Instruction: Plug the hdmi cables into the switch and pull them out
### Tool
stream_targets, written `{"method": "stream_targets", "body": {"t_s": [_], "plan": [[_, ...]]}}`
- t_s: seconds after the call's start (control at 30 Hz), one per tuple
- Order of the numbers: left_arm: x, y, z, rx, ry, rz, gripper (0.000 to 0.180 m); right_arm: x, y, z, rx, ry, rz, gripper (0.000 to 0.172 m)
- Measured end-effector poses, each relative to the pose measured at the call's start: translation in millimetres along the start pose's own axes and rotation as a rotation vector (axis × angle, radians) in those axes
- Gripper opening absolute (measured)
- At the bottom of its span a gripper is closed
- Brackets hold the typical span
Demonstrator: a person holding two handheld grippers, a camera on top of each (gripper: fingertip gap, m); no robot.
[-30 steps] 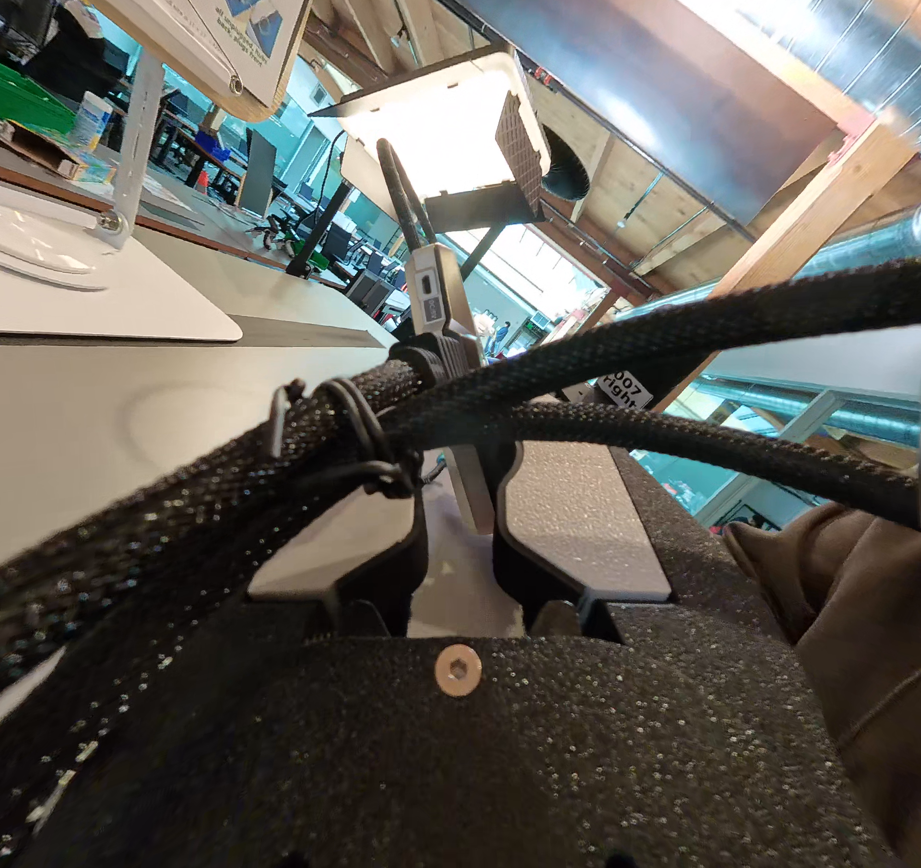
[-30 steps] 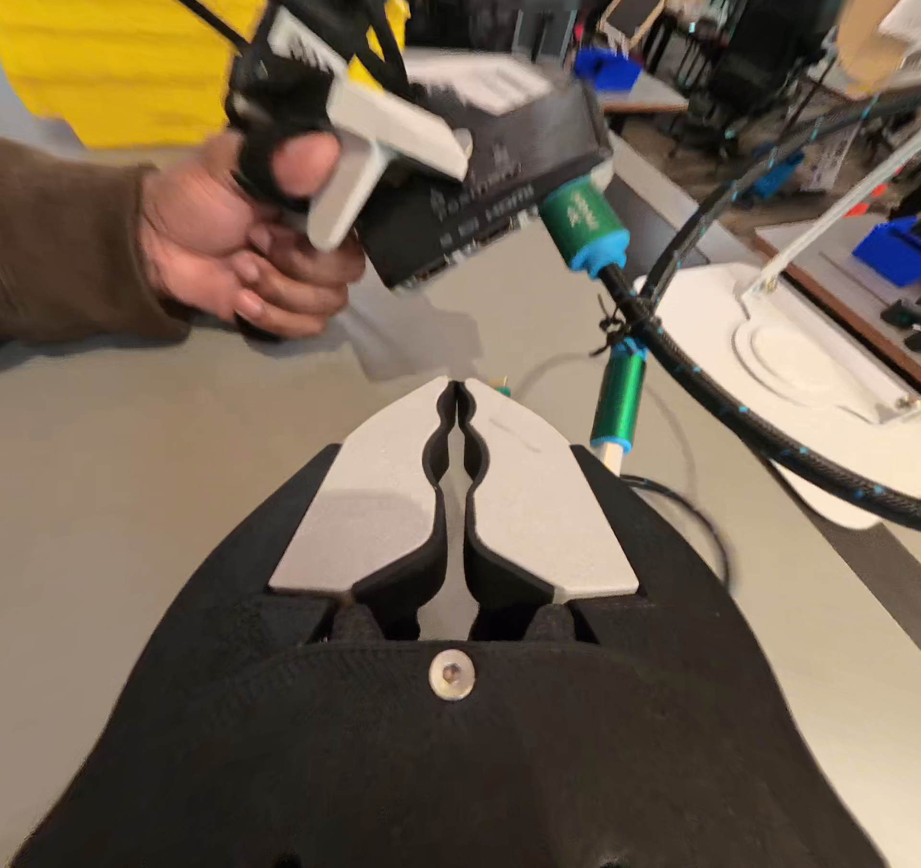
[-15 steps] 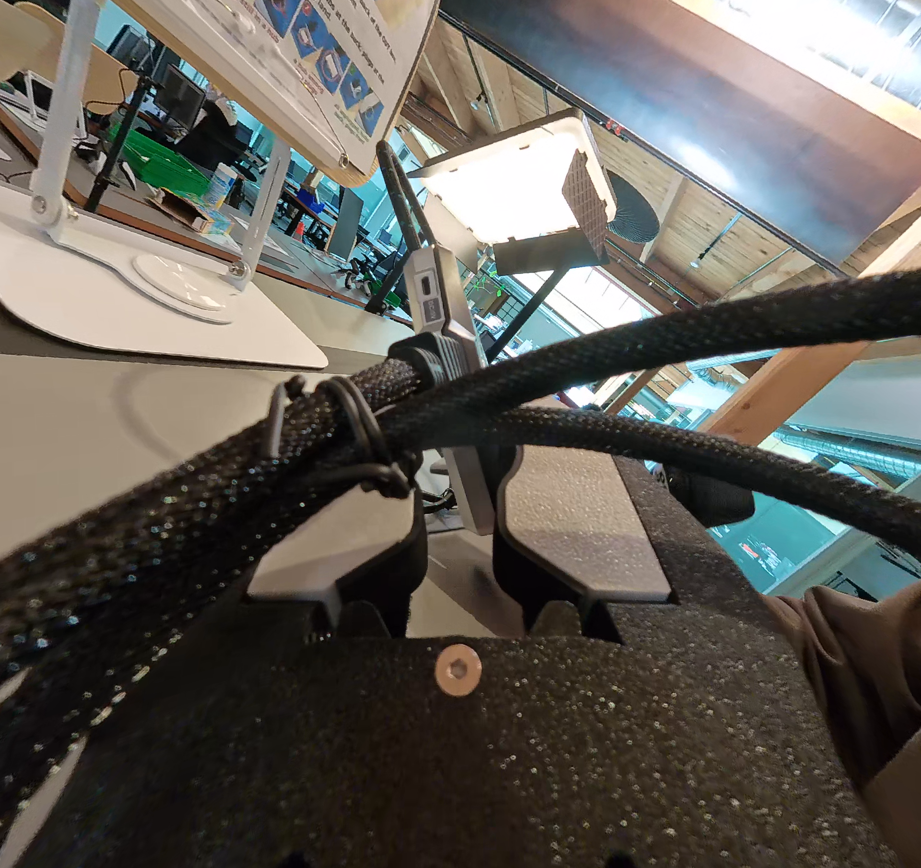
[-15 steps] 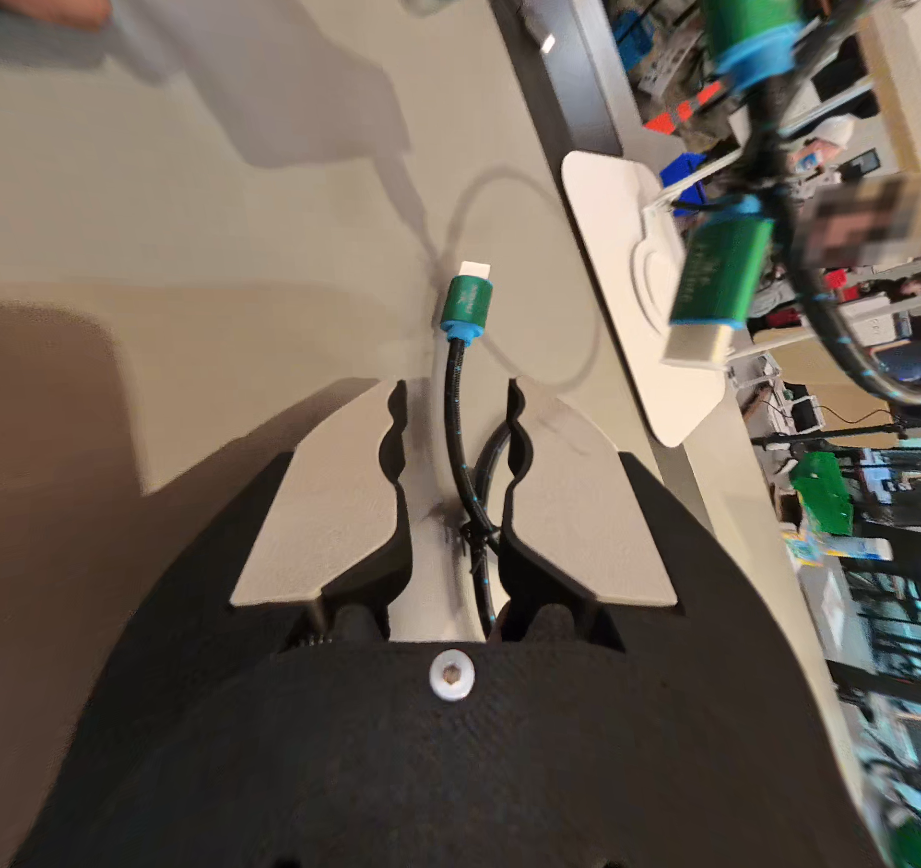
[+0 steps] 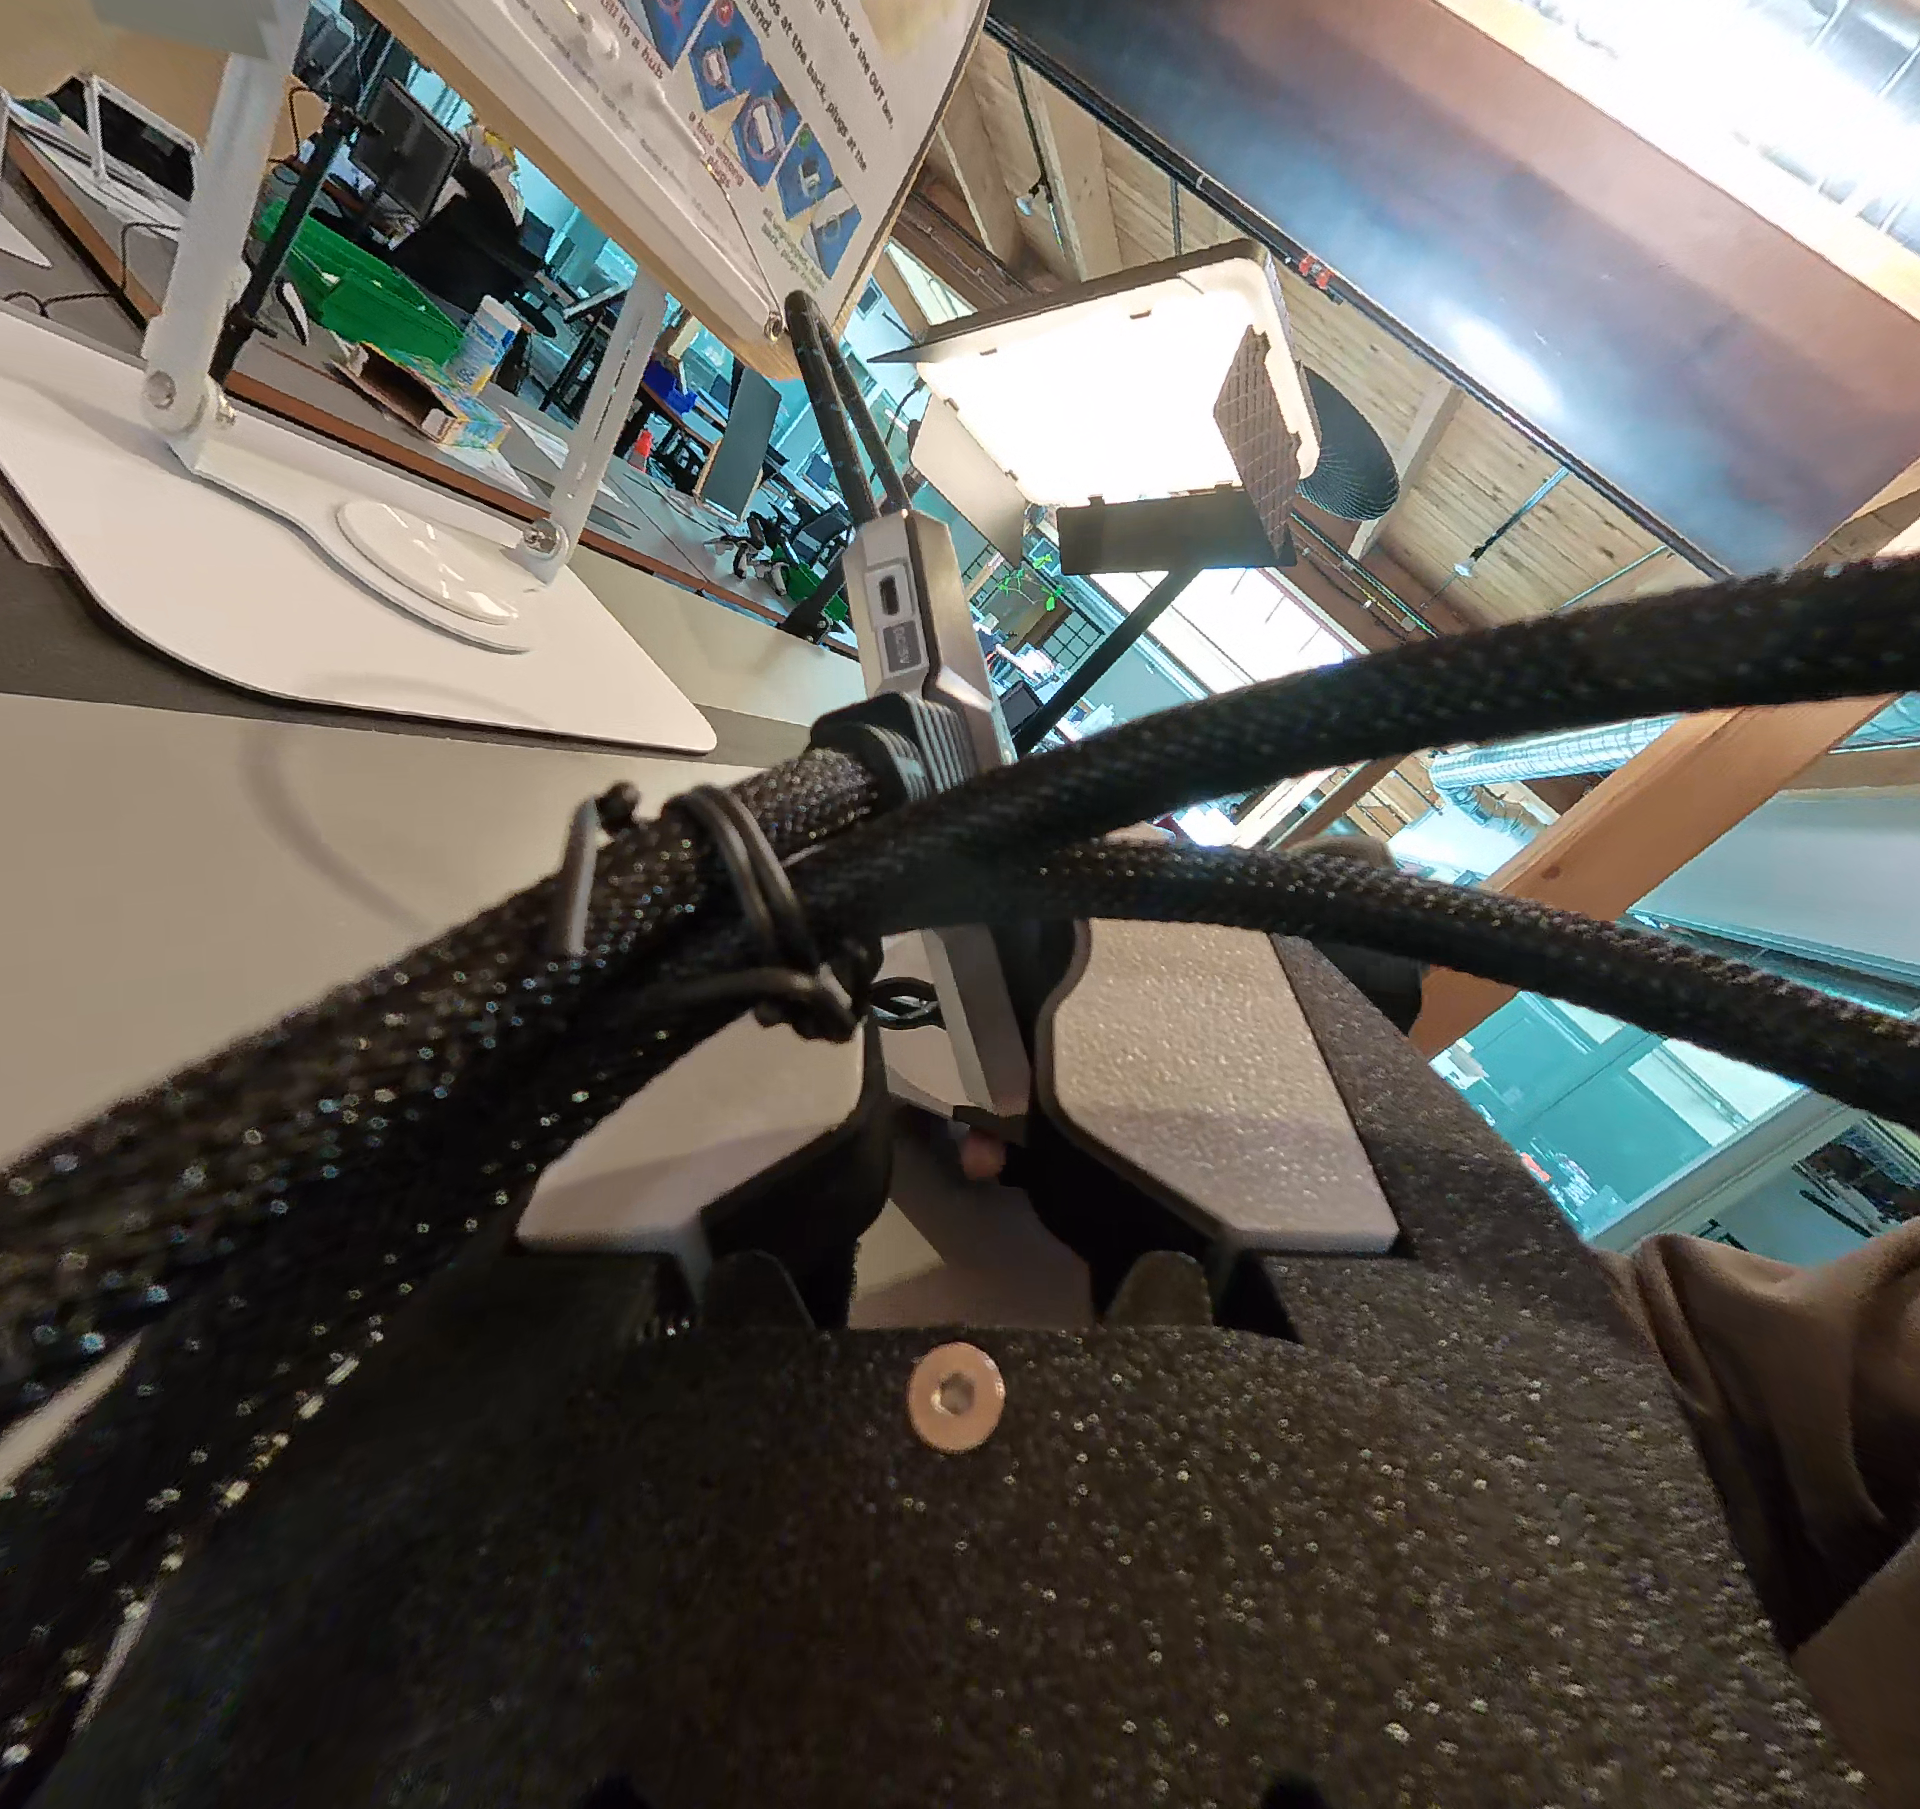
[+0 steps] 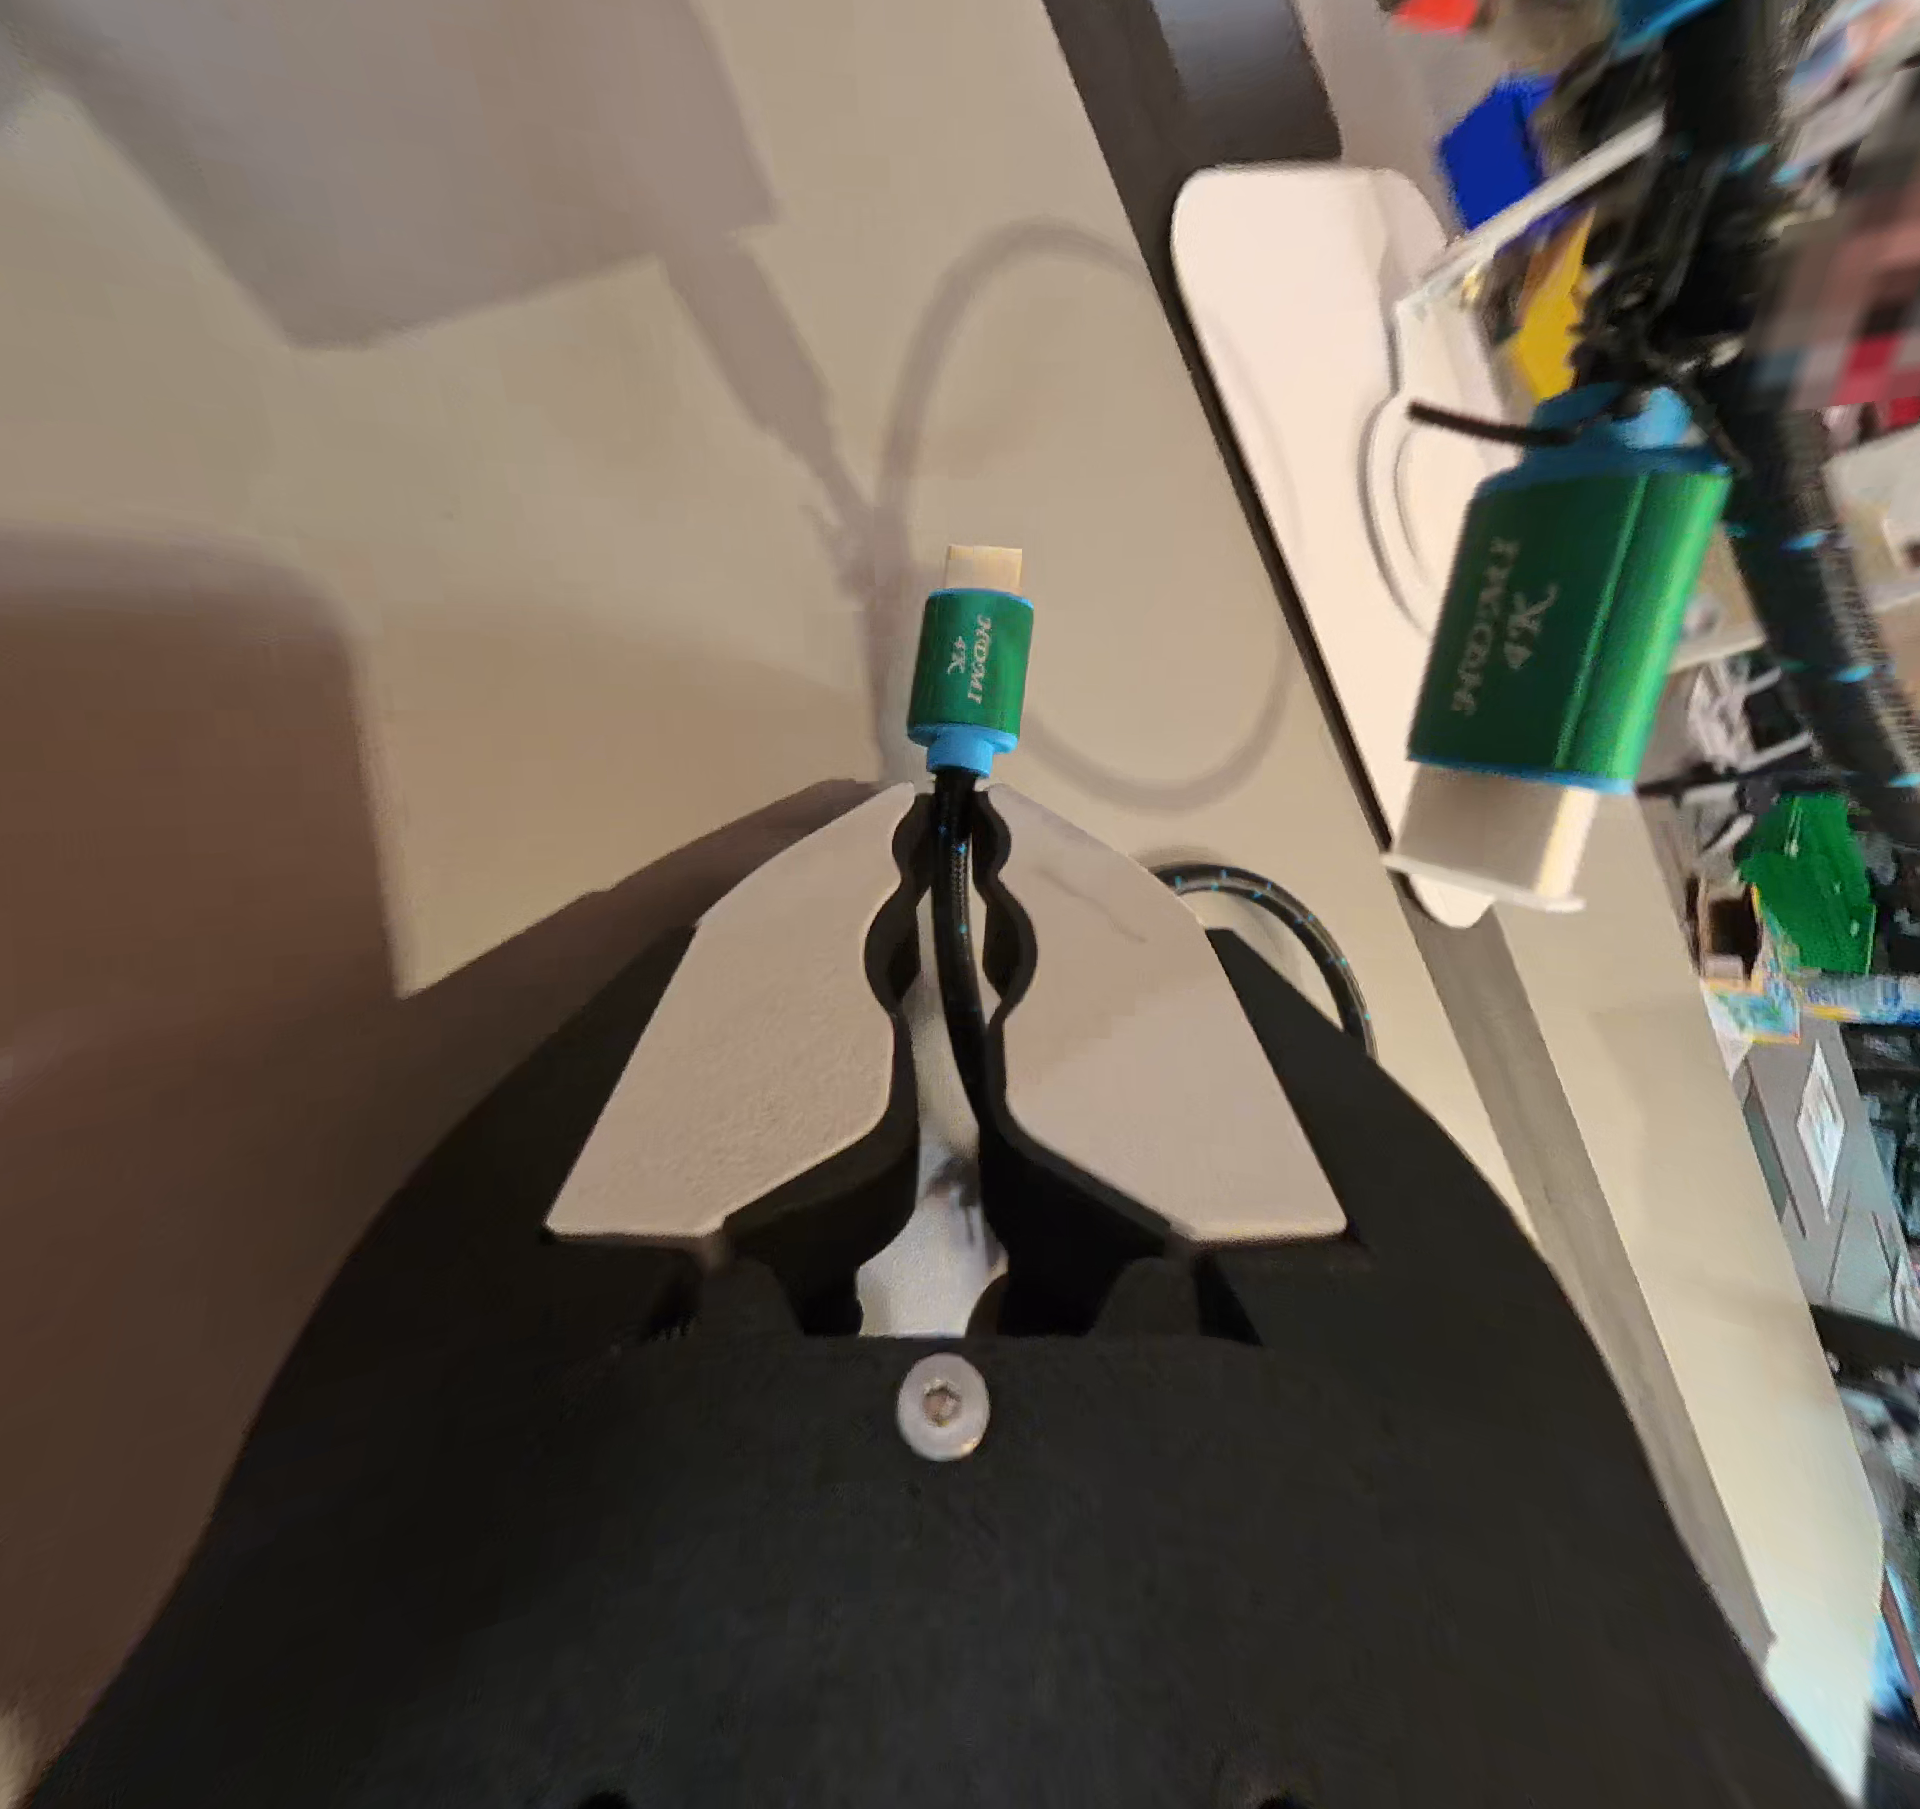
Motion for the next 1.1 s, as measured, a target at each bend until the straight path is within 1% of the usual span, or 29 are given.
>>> {"method": "stream_targets", "body": {"t_s": [0.03,0.13,0.2,0.27,0.33,0.47,0.53,0.67,0.77,0.8,0.83,0.87,1.1], "plan": [[-0.4,0.6,0.0,-0.008,0.003,-0.010,0.029,-0.9,-2.0,-2.0,0.054,-0.004,-0.003,0.006],[0.1,2.8,0.0,-0.036,0.037,-0.061,0.027,-8.0,-17.7,-17.9,0.287,-0.082,-0.010,0.006],[0.7,3.8,-0.6,-0.051,0.065,-0.103,0.025,-4.5,-32.1,-32.7,0.415,-0.088,-0.009,0.006],[1.6,4.1,-1.4,-0.063,0.094,-0.139,0.025,-0.4,-42.8,-44.5,0.497,-0.098,0.014,0.006],[2.8,3.5,-2.8,-0.063,0.118,-0.163,0.025,-1.1,-47.0,-50.7,0.532,-0.136,0.034,0.006],[5.4,4.1,-3.8,-0.071,0.148,-0.181,0.025,-1.3,-48.8,-53.5,0.529,-0.185,0.069,0.006],[6.2,4.5,-3.6,-0.074,0.152,-0.176,0.026,0.3,-52.5,-58.5,0.554,-0.213,0.105,0.006],[5.6,6.9,-2.1,-0.088,0.132,-0.154,0.027,9.9,-54.8,-63.8,0.559,-0.190,0.133,0.006],[5.8,8.4,-0.7,-0.094,0.117,-0.124,0.027,9.6,-51.3,-59.8,0.490,-0.168,0.099,0.006],[5.8,8.8,-0.4,-0.097,0.111,-0.110,0.034,8.5,-50.2,-57.9,0.466,-0.162,0.085,0.006],[5.9,9.3,-0.1,-0.101,0.104,-0.093,0.036,7.7,-49.4,-56.5,0.446,-0.152,0.069,0.006],[5.6,9.5,0.0,-0.105,0.094,-0.072,0.025,6.9,-49.1,-55.4,0.430,-0.141,0.052,0.006],[3.4,7.6,-2.1,-0.111,0.062,-0.014,0.026,3.1,-51.5,-52.5,0.378,-0.072,-0.036,0.006]]}}
Point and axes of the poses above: each gripper's, where its closed fingertips meet, z out along the fingers, y out of its underside, x = y × z across the jaws, the point moved 3 cm from there along -z, back along the fingers, and after that the axes turned 6 degrees about x, right-handed, at the moved point
